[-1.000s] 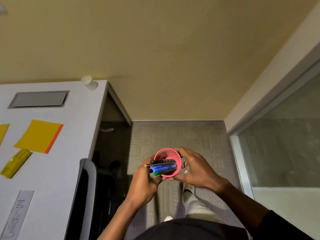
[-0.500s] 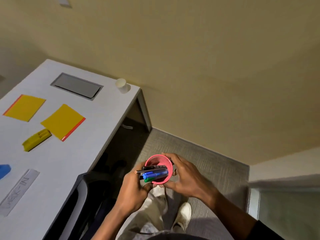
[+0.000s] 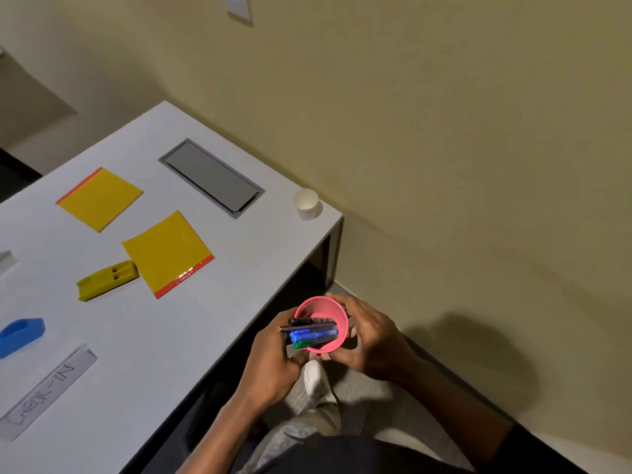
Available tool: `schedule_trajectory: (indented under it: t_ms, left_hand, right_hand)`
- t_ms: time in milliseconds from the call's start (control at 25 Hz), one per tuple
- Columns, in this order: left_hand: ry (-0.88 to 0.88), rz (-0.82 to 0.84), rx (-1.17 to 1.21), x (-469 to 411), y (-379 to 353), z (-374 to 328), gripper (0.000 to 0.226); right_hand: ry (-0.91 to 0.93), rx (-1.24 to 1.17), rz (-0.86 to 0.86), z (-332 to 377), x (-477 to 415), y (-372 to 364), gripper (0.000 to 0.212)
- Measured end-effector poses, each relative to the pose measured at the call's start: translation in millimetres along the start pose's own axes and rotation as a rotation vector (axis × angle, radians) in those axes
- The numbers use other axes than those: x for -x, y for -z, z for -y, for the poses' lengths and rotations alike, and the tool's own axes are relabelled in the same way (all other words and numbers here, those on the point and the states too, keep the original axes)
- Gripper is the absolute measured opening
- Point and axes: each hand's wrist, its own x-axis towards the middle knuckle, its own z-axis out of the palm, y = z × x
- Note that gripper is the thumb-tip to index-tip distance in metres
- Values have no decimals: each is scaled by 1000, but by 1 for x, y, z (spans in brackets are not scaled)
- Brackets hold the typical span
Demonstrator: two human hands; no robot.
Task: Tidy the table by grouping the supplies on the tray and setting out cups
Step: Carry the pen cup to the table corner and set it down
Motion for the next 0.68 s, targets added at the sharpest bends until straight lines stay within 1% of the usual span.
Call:
schedule_trajectory:
  t_ms: [200, 360, 560, 680]
  left_hand:
    - [25, -108, -26, -65, 44, 4, 64]
    - [72, -211, -14, -104, 63, 6, 64]
    - [140, -302, 13, -170, 82, 13, 66]
    - [174, -324, 30, -207, 93, 11, 65]
  right_hand:
    - [-35, -48, 70, 6, -101, 8, 86]
    - [-17, -31, 136, -2, -165, 5, 94]
    - [69, -65, 200, -24, -246, 6, 88]
    - [93, -88, 197, -35, -286, 8, 87]
